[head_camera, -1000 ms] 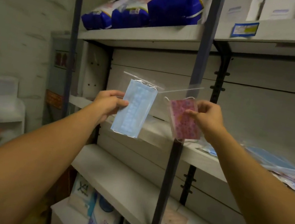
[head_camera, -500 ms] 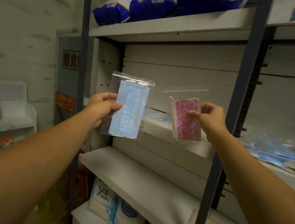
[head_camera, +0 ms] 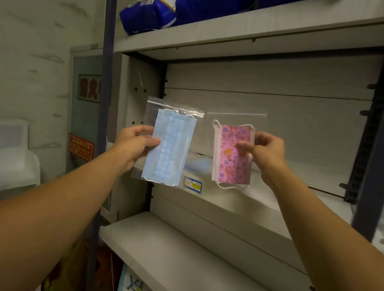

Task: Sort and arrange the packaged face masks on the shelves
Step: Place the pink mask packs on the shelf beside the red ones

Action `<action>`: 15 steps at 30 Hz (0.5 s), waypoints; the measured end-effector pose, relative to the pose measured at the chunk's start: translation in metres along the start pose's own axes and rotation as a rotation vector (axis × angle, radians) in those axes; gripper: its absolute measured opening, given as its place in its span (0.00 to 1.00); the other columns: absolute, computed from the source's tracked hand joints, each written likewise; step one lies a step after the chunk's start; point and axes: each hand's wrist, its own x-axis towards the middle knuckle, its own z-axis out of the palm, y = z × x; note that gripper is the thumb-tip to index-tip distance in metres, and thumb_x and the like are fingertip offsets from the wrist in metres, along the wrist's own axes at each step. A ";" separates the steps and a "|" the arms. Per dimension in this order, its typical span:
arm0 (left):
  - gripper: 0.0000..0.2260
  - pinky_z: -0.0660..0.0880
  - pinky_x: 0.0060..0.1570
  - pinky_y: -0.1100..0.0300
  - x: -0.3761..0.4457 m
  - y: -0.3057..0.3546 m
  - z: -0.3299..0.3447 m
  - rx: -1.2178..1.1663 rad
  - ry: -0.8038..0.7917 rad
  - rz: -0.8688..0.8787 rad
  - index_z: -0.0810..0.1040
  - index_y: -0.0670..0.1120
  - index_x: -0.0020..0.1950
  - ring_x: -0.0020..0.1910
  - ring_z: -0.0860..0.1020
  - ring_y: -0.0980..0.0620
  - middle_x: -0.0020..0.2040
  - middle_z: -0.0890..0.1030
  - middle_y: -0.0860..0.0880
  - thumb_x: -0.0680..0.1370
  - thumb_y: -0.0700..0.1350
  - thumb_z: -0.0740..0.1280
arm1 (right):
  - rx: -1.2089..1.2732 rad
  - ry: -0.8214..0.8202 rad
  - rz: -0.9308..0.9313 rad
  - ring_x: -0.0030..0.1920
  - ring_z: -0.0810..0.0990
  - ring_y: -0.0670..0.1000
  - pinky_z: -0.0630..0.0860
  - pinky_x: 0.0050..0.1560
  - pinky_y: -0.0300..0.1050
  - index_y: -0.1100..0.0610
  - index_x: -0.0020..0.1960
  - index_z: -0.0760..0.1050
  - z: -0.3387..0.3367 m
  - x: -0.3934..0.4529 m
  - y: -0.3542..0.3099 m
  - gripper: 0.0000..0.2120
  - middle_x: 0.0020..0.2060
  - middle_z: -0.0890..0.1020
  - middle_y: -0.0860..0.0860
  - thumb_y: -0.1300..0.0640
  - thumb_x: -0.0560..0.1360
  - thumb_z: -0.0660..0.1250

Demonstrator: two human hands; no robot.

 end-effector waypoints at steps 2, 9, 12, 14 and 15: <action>0.12 0.82 0.53 0.49 0.026 -0.003 0.004 -0.015 0.004 -0.002 0.79 0.47 0.56 0.53 0.83 0.47 0.56 0.82 0.47 0.76 0.35 0.73 | -0.002 -0.010 0.004 0.47 0.82 0.48 0.79 0.51 0.50 0.56 0.49 0.80 0.012 0.025 0.006 0.09 0.46 0.84 0.50 0.64 0.72 0.77; 0.15 0.82 0.53 0.45 0.103 -0.024 0.020 -0.059 -0.030 -0.010 0.79 0.46 0.61 0.53 0.84 0.46 0.56 0.83 0.47 0.76 0.36 0.73 | -0.023 -0.021 -0.015 0.44 0.83 0.50 0.80 0.48 0.48 0.55 0.45 0.81 0.044 0.093 0.029 0.08 0.43 0.84 0.51 0.64 0.71 0.78; 0.15 0.82 0.53 0.44 0.129 -0.033 0.021 -0.067 -0.031 -0.023 0.79 0.48 0.60 0.54 0.83 0.46 0.56 0.83 0.48 0.76 0.37 0.74 | -0.019 -0.013 -0.021 0.42 0.81 0.49 0.76 0.41 0.43 0.56 0.44 0.81 0.054 0.113 0.037 0.09 0.42 0.83 0.51 0.65 0.70 0.78; 0.14 0.82 0.53 0.43 0.146 -0.038 0.021 -0.073 -0.033 -0.037 0.79 0.49 0.58 0.54 0.83 0.45 0.56 0.83 0.48 0.76 0.37 0.74 | -0.016 -0.002 -0.020 0.42 0.81 0.49 0.75 0.40 0.42 0.56 0.44 0.81 0.061 0.125 0.041 0.09 0.43 0.83 0.52 0.65 0.70 0.78; 0.13 0.82 0.52 0.43 0.154 -0.040 0.020 -0.080 -0.039 -0.044 0.79 0.49 0.58 0.54 0.83 0.45 0.56 0.83 0.47 0.76 0.37 0.74 | -0.016 0.004 -0.019 0.42 0.81 0.49 0.75 0.39 0.41 0.56 0.44 0.80 0.065 0.130 0.043 0.09 0.43 0.83 0.52 0.65 0.70 0.78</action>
